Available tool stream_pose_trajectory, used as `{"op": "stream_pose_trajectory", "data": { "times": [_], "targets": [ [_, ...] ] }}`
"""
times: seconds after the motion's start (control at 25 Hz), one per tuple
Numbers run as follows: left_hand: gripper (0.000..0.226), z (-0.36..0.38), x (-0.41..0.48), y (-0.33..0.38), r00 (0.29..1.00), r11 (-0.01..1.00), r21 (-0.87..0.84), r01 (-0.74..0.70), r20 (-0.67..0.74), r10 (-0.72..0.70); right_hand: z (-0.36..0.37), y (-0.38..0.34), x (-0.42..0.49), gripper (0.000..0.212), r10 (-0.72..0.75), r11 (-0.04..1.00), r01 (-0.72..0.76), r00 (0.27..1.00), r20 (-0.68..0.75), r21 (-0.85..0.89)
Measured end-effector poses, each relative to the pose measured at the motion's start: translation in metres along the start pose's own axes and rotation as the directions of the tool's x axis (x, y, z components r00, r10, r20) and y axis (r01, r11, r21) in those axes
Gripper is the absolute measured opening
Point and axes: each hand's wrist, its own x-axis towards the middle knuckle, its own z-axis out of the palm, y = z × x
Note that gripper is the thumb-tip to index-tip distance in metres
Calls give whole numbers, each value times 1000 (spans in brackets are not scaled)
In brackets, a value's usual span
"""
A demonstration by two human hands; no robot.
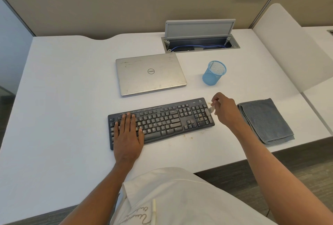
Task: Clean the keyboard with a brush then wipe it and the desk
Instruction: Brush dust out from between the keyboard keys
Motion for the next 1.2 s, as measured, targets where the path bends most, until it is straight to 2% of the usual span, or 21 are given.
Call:
{"op": "stream_pose_trajectory", "data": {
  "times": [0.12, 0.32, 0.52, 0.8, 1.0, 1.12, 1.2],
  "targets": [
    [64, 0, -1, 0, 1000, 1000, 7, 3, 6, -3, 4, -3, -3, 18, 0, 998, 3, 999, -46, 62],
    [64, -1, 0, 0, 1000, 1000, 16, 2, 7, -3, 6, 2, -1, 16, 41, 999, -41, 999, 20, -21],
    [64, 0, 0, 0, 1000, 1000, 5, 0, 4, 0, 1, -3, 2, 16, 45, 998, -42, 997, -65, 50],
    [64, -1, 0, 0, 1000, 1000, -4, -2, -11, 2, 6, -1, -1, 15, 52, 998, -51, 998, 23, -39],
    [63, -1, 0, 0, 1000, 1000, -2, 1, -10, -1, 3, -6, -3, 13, 27, 1000, -27, 998, -51, 3],
    [63, 0, 0, 0, 1000, 1000, -7, -2, -8, 2, 4, -6, -7, 14, 52, 998, -50, 998, -29, 49],
    [63, 0, 0, 0, 1000, 1000, -6, 1, -6, -1, 4, -1, -5, 12, 61, 998, -61, 998, -9, 3]
  ]
}}
